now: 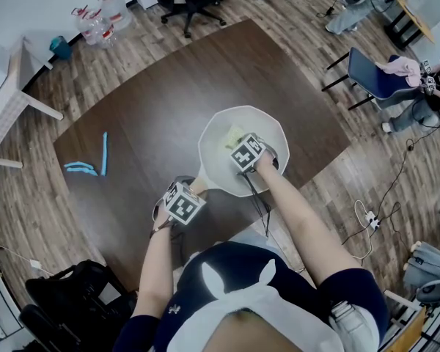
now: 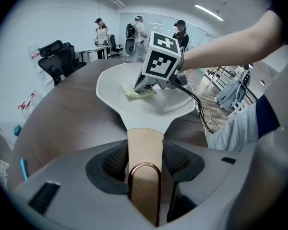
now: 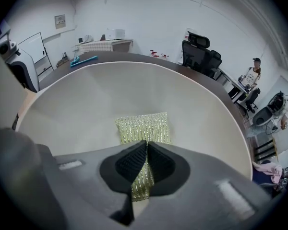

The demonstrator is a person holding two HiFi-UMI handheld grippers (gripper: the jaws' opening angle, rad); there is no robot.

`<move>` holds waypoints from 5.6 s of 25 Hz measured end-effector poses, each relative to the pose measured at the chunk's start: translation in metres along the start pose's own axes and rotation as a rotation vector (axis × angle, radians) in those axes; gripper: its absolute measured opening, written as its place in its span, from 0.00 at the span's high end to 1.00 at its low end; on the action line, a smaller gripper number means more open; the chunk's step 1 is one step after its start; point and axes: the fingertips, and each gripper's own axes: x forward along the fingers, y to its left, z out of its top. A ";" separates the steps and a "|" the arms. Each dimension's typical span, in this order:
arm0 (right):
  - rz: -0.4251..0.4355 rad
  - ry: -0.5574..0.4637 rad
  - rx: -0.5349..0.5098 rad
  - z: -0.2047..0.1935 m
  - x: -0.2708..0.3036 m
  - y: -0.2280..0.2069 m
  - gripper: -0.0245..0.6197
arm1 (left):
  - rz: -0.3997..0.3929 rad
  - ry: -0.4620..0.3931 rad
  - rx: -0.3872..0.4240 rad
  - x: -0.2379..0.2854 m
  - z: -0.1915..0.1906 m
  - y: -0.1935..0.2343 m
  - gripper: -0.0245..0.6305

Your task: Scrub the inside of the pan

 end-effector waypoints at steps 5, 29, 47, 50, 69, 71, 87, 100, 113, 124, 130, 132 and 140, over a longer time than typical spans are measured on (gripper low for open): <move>-0.004 0.017 0.042 -0.009 -0.002 -0.006 0.95 | -0.001 -0.002 0.004 0.001 -0.001 0.001 0.62; 0.061 0.092 0.130 -0.046 -0.022 0.011 0.95 | 0.001 -0.002 0.016 -0.004 -0.002 0.000 0.62; 0.141 0.098 0.078 -0.041 -0.028 0.048 0.95 | -0.011 -0.001 0.009 0.000 -0.004 -0.002 0.62; 0.156 0.094 0.062 -0.036 -0.027 0.056 0.95 | -0.014 -0.001 0.009 -0.001 -0.003 -0.002 0.62; 0.146 0.090 0.066 -0.011 -0.013 0.049 0.95 | -0.011 -0.005 0.012 0.000 -0.002 0.000 0.62; 0.145 0.089 0.072 -0.010 -0.012 0.046 0.95 | -0.017 -0.012 0.007 0.000 -0.001 -0.002 0.62; 0.107 0.136 0.134 -0.017 -0.012 0.031 0.95 | -0.021 -0.003 0.028 -0.001 -0.002 0.003 0.62; 0.085 0.108 0.134 -0.017 -0.018 0.034 0.92 | -0.013 -0.012 0.038 -0.002 -0.003 0.002 0.62; 0.113 0.018 0.272 -0.013 -0.043 0.045 0.85 | 0.023 -0.055 0.138 -0.010 -0.001 -0.001 0.62; 0.145 -0.186 0.289 0.009 -0.096 0.070 0.86 | 0.170 -0.261 0.129 -0.056 0.028 0.004 0.62; 0.157 -0.395 0.271 0.035 -0.151 0.102 0.96 | 0.193 -0.399 0.102 -0.088 0.045 -0.013 0.62; 0.173 -0.458 0.286 0.041 -0.170 0.112 0.96 | 0.204 -0.430 0.101 -0.098 0.048 -0.020 0.66; 0.208 -0.699 0.380 0.039 -0.237 0.145 0.96 | 0.256 -0.583 0.078 -0.135 0.065 -0.050 0.95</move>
